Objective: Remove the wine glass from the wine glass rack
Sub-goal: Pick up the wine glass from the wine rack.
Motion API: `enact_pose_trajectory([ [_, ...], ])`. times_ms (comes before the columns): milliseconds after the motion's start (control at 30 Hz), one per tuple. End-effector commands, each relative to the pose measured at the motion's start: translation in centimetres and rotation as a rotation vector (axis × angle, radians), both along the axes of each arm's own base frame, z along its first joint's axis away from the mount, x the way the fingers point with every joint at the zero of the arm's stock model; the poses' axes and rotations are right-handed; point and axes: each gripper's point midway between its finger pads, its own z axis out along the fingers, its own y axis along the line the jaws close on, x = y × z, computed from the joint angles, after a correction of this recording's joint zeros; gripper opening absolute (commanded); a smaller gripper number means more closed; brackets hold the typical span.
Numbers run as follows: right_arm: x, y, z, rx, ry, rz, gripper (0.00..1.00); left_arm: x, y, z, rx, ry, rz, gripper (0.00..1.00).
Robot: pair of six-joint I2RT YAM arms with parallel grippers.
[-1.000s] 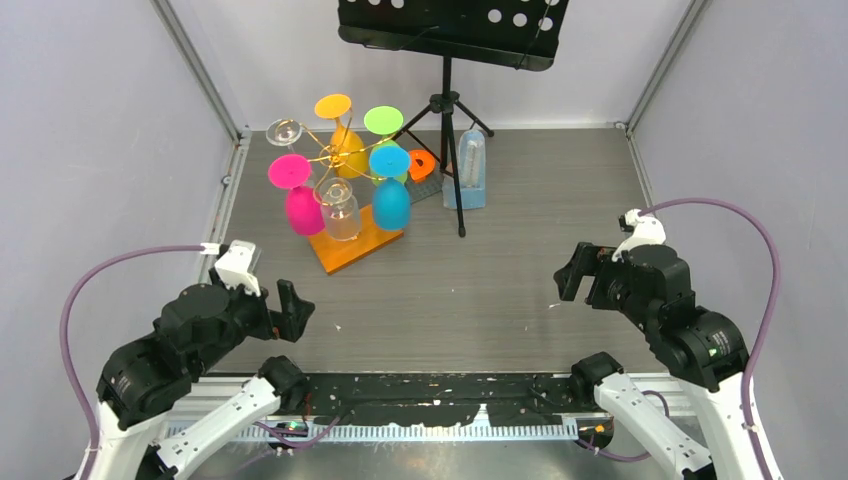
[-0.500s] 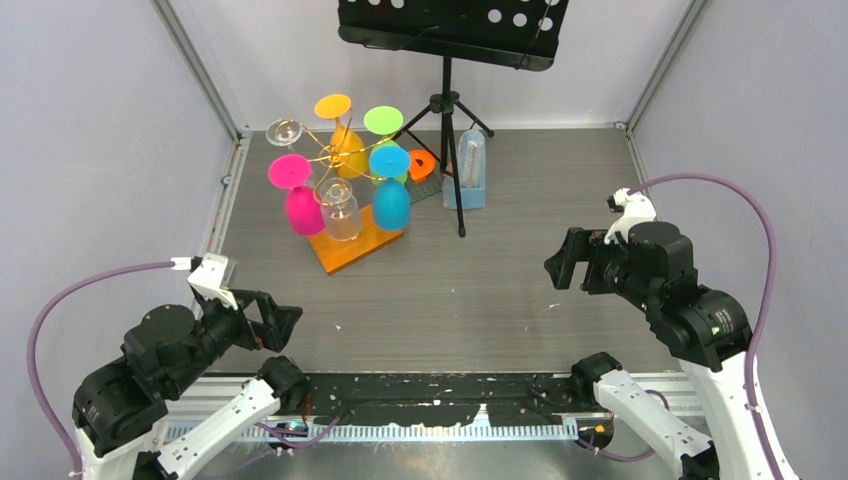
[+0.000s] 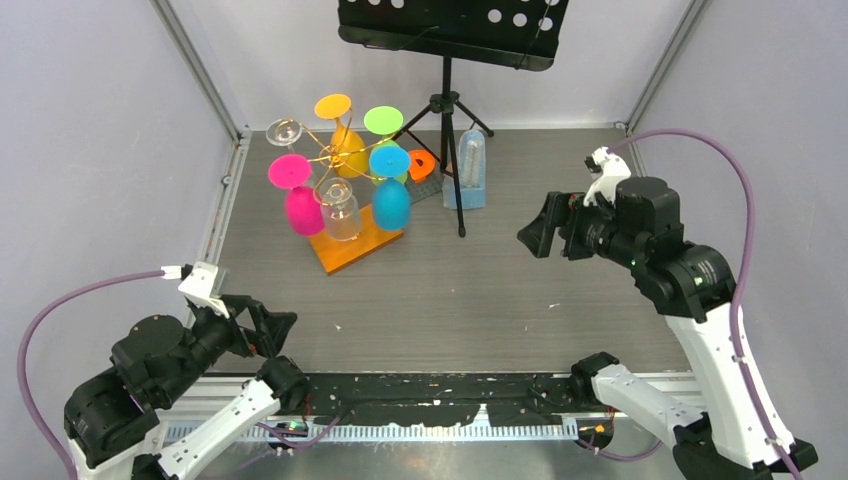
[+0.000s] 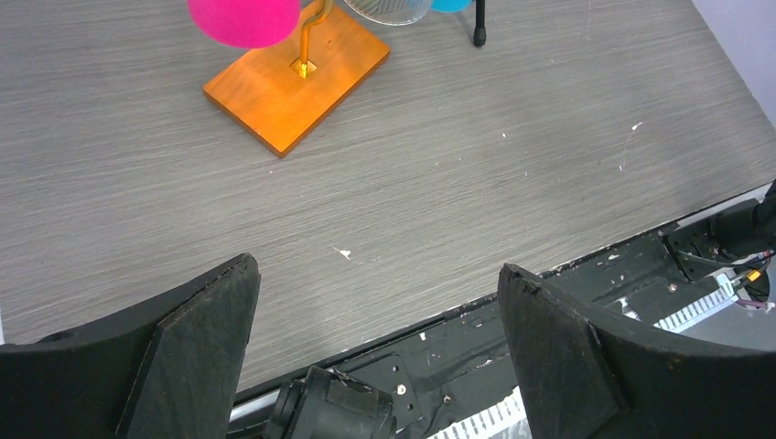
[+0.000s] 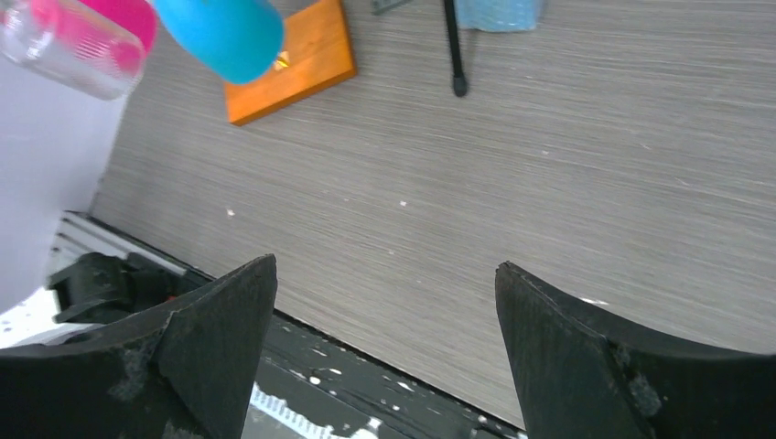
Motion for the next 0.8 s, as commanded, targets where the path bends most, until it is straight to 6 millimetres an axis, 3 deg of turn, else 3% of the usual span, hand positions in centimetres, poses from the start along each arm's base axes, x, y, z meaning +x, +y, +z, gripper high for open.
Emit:
enact_pose_trajectory([
  [0,2.0,3.6,4.0,0.168,-0.087,0.086,0.95,-0.1,-0.3,0.4,-0.009,-0.012,-0.021,0.99],
  [333,6.3,8.2,7.3,0.420,-0.075,0.105,1.00,-0.3,-0.7,0.4,-0.054,-0.044,-0.041,0.99],
  [567,9.0,11.1,9.7,0.552,-0.099,0.095,0.94,-0.4,-0.8,-0.1,-0.054,-0.033,-0.045,0.99],
  [767,11.0,14.2,10.5,0.647,-0.080,0.079,0.89,-0.8,-1.0,0.1,-0.090,-0.052,-0.066,0.99],
])
